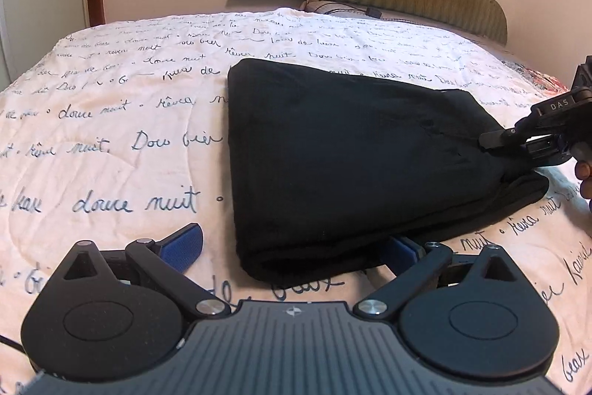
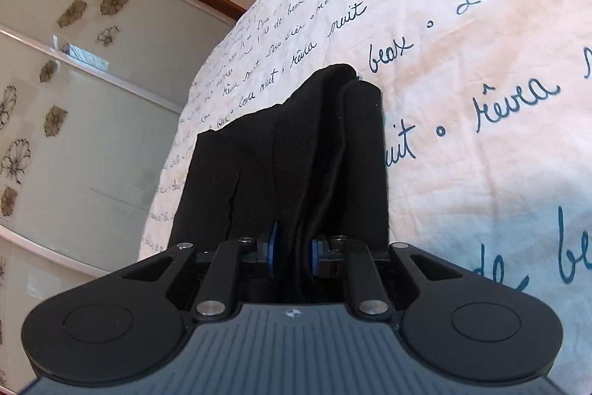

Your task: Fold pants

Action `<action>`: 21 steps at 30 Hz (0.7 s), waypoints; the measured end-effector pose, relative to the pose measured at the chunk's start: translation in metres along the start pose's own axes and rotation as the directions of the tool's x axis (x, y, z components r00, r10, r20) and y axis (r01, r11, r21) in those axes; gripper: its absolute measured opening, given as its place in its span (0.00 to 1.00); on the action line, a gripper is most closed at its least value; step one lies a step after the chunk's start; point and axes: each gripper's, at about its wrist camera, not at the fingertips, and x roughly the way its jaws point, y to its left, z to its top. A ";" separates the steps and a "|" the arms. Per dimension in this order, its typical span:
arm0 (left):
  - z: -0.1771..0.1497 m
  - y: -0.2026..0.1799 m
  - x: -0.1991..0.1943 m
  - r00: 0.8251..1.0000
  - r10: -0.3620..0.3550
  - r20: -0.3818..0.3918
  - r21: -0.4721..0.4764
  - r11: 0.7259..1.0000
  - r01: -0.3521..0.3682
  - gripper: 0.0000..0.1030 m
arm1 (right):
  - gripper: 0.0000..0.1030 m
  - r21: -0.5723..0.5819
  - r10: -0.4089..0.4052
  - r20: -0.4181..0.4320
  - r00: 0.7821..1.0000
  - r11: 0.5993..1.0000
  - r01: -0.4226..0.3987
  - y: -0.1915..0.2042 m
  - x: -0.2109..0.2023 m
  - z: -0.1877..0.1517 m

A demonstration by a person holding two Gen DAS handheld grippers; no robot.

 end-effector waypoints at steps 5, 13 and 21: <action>0.007 0.012 -0.038 0.998 0.051 0.046 0.050 0.997 -0.054 0.96 | 0.24 0.006 -0.045 0.148 0.988 0.999 0.044 0.011 -0.047 0.001; 0.069 0.005 -0.035 0.979 0.034 0.199 -0.107 0.994 -0.013 0.97 | 0.54 -0.242 -0.047 0.255 0.966 0.964 0.111 0.103 -0.003 0.005; 0.046 -0.036 0.066 1.000 -0.022 -0.007 -0.009 1.000 0.022 0.98 | 0.45 -0.231 -0.091 0.156 0.984 0.965 0.126 0.062 0.059 -0.004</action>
